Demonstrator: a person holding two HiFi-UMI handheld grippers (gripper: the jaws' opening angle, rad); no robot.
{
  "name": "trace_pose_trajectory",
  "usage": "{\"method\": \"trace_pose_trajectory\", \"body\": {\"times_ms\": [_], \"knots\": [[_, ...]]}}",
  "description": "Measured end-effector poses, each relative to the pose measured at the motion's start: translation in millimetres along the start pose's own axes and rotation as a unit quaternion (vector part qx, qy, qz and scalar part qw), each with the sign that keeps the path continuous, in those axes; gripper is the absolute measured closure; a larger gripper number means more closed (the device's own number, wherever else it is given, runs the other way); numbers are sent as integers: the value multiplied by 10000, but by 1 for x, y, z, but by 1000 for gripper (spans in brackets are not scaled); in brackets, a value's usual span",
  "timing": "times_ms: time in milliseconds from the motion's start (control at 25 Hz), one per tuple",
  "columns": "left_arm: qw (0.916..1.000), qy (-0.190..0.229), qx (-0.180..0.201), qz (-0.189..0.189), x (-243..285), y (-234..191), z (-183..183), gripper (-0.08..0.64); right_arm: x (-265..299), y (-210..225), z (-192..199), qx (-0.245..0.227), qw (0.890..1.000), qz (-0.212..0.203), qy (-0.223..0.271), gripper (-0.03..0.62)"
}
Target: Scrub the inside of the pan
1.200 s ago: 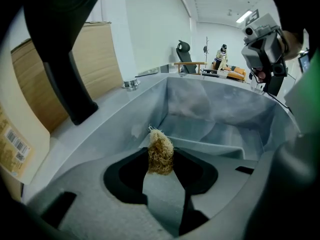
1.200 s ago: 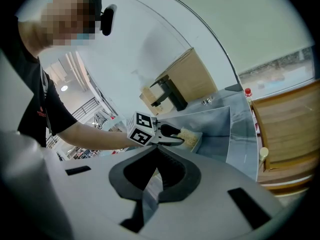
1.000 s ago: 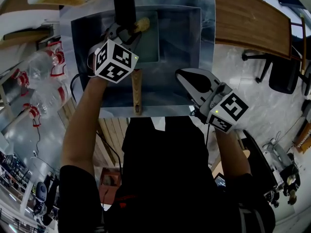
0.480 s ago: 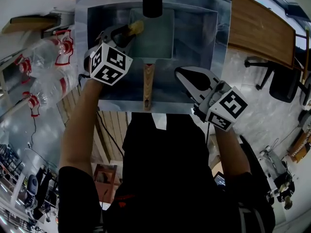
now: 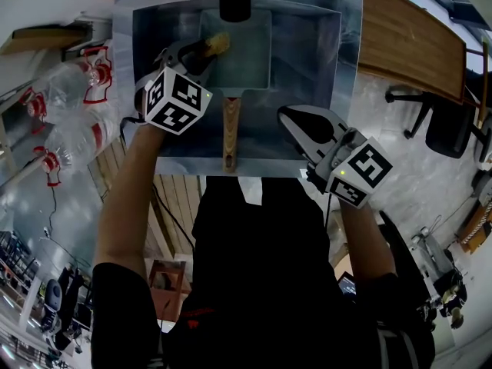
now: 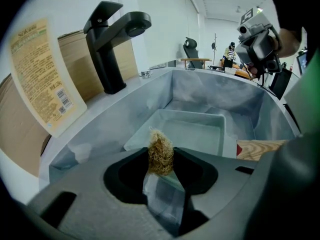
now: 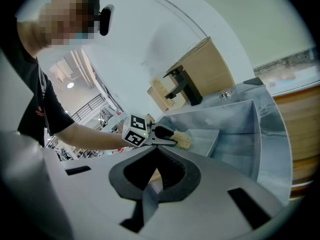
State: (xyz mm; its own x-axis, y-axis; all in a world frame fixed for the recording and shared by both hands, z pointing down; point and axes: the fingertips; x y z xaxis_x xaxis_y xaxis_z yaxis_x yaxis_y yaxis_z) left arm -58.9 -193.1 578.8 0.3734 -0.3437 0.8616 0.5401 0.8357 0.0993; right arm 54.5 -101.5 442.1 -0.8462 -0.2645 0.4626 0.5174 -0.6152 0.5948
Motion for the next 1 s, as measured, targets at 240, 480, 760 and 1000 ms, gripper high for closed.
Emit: {"method": "trace_pose_trajectory", "body": {"times_ms": [240,480,760,1000], "knots": [[9999,66,105,103,7,16,-16,402,-10,2,2,21,10000,53,74,588],[9995,150,187,196,15,30,-34,400,-24,9,2,55,9997,156,191,588],[9989,238,264,313,21,47,-52,402,-37,15,4,74,9994,248,248,588],[9983,332,318,346,20,56,-61,402,-40,13,4,58,9994,252,236,588]]}}
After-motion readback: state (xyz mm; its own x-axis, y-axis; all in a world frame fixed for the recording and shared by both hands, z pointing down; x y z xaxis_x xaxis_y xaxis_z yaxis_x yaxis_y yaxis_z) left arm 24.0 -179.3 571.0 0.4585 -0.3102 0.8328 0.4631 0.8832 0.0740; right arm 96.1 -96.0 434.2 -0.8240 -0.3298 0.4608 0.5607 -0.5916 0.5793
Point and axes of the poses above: the fingertips, and each gripper's own axes: x forward along the fingers, y to its right, z out of its underside, and after that the axes turned 5 degrees about -y, right-handed
